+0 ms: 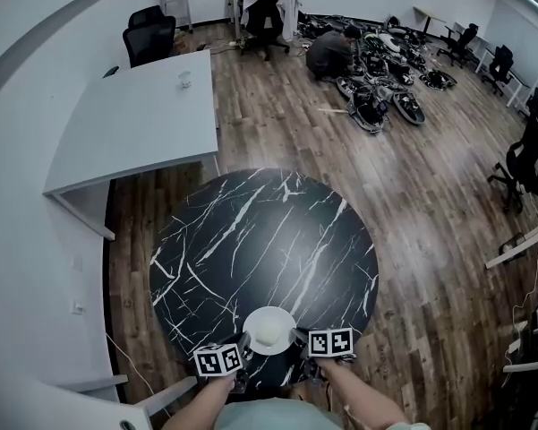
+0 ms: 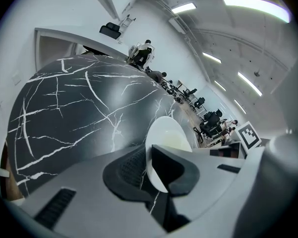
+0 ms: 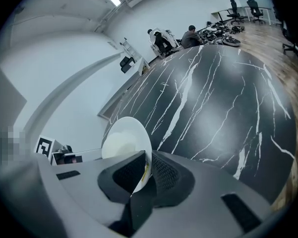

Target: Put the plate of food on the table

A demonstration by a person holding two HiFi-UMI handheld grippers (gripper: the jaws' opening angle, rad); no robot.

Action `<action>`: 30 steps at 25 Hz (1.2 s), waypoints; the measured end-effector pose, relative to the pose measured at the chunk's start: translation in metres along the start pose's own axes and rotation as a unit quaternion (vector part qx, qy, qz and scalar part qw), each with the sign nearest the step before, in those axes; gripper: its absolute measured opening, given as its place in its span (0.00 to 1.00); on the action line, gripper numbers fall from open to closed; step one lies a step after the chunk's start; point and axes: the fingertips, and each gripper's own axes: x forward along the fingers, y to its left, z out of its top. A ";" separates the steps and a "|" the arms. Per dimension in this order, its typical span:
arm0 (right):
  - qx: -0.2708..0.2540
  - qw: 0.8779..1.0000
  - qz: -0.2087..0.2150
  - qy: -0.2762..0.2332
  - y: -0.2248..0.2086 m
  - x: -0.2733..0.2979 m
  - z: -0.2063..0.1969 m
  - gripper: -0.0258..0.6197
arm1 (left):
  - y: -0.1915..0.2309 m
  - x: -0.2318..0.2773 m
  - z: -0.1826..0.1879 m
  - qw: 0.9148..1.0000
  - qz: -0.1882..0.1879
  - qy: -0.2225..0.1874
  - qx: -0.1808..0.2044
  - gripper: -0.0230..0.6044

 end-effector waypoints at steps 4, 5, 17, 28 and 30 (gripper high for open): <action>0.004 1.000 -0.006 0.005 -0.005 0.007 0.003 0.10 | 0.004 0.007 0.002 1.000 -0.001 0.010 0.001 0.11; 0.004 1.000 -0.007 0.006 -0.005 0.008 0.003 0.10 | 0.005 0.009 0.002 1.000 0.000 0.013 0.000 0.11; 0.006 0.999 -0.028 0.015 -0.013 0.014 -0.004 0.10 | 0.011 0.018 -0.006 0.999 -0.005 0.035 0.008 0.11; -0.001 0.998 -0.059 0.016 -0.030 0.023 -0.011 0.10 | 0.013 0.031 -0.014 0.998 0.004 0.051 0.041 0.11; -0.004 0.998 -0.063 0.016 -0.033 0.024 -0.010 0.10 | 0.013 0.035 -0.017 0.997 0.007 0.055 0.050 0.11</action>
